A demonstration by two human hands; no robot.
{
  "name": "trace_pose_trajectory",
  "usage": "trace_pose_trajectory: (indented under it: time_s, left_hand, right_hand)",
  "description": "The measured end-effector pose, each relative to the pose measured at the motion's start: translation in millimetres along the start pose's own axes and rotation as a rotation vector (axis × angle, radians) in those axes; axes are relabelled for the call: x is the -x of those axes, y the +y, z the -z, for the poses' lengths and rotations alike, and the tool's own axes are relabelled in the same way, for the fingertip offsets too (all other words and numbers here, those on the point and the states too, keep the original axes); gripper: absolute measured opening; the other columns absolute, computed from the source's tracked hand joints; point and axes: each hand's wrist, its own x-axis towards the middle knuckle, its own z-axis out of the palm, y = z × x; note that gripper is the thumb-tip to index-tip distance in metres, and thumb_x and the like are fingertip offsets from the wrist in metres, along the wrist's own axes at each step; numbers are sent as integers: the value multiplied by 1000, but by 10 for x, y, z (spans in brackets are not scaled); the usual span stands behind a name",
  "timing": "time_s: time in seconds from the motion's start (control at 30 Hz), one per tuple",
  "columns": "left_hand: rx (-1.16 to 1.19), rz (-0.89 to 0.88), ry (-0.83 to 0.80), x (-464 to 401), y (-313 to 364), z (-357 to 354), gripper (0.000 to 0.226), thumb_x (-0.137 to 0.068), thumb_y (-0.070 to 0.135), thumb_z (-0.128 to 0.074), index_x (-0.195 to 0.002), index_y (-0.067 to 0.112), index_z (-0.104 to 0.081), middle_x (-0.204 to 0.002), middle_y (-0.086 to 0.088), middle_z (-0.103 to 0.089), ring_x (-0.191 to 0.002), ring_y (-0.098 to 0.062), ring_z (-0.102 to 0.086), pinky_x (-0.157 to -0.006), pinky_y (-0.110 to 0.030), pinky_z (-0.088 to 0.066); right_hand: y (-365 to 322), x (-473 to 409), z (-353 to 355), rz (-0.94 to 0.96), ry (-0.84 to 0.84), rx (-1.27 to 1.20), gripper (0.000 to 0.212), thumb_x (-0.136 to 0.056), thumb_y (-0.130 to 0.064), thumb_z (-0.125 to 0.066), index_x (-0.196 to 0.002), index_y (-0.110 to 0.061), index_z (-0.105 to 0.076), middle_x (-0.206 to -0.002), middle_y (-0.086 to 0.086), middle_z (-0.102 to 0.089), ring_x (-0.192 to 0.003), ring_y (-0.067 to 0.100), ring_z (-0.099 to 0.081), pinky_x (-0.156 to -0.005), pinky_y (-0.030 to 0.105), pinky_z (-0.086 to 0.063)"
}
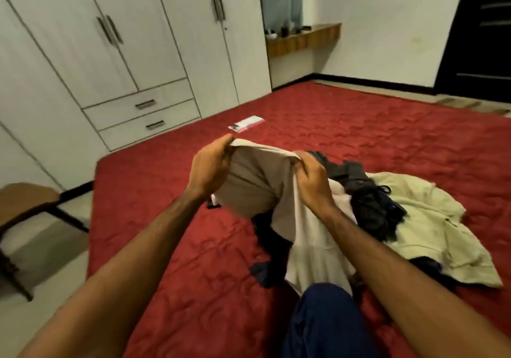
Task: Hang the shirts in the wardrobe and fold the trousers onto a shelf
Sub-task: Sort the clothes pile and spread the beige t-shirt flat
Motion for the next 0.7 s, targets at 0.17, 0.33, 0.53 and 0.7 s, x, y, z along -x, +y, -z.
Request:
trace_pose_trajectory:
  time_s: [0.17, 0.33, 0.53, 0.7]
  left_hand:
    - [-93, 69, 442, -171, -98, 1355, 25, -97, 18, -48, -106, 3, -67, -91, -17, -70, -83, -35, -64, -65, -38, -38]
    - [-51, 35, 630, -106, -72, 2610, 33, -103, 31, -48, -78, 10, -49, -71, -5, -46, -69, -13, -41, -62, -32, -29]
    - [98, 499, -140, 1162, -766, 2575, 50, -96, 64, -44, -90, 18, -63, -88, -1, -61, -79, -7, -57, -72, -29, -47]
    - [404, 965, -1198, 2679, -1293, 1700, 47, -100, 48, -50, -98, 9, -76, -83, -6, -76, -68, -28, -72, -60, -36, -59]
  right_hand:
    - [-1457, -405, -310, 129, -69, -375, 24, -103, -21, -46, -90, -15, -66, -80, -5, -64, -76, 4, -55, -70, 33, -46]
    - [-2801, -728, -491, 422, -205, -406, 34, -102, -30, -52, -68, -25, -49, -62, -17, -44, -64, -2, -39, -60, 21, -34]
    - [-2108, -365, -1211, 351, -703, 86, 43, -96, -59, -48, -77, -22, -61, -75, -7, -61, -72, 11, -56, -65, 30, -42]
    - [-578, 571, -1772, -323, -1654, 420, 33, -90, -29, -68, -105, 0, -72, -106, 15, -71, -89, 27, -71, -87, 54, -55]
